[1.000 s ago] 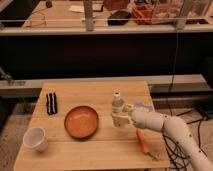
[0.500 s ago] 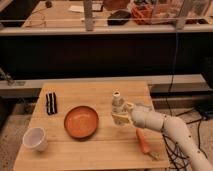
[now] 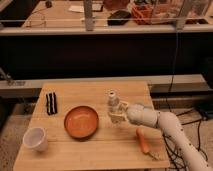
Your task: Stand the bottle upright
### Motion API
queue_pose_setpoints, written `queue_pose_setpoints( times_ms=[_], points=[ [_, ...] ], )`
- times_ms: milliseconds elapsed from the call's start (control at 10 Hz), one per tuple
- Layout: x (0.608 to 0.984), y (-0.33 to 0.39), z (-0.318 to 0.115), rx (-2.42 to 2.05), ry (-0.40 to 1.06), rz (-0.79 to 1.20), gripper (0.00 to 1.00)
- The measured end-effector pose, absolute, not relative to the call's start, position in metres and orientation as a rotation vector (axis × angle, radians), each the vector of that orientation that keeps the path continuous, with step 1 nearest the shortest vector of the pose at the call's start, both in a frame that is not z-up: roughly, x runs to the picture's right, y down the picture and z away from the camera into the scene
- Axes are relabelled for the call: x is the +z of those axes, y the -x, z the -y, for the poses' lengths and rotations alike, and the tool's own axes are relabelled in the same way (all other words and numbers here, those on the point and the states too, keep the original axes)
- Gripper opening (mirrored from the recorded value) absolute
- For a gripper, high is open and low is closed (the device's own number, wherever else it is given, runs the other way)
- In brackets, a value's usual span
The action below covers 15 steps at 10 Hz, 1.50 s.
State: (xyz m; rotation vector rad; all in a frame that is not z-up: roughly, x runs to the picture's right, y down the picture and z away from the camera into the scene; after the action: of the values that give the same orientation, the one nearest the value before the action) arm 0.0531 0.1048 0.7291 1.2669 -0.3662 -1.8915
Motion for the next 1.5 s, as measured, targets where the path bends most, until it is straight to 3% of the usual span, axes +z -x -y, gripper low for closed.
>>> queue_pose_setpoints(
  times_ms=[1500],
  points=[
    [0.781, -0.036, -0.159, -1.878, -1.200, 0.461, 0.01]
  ],
)
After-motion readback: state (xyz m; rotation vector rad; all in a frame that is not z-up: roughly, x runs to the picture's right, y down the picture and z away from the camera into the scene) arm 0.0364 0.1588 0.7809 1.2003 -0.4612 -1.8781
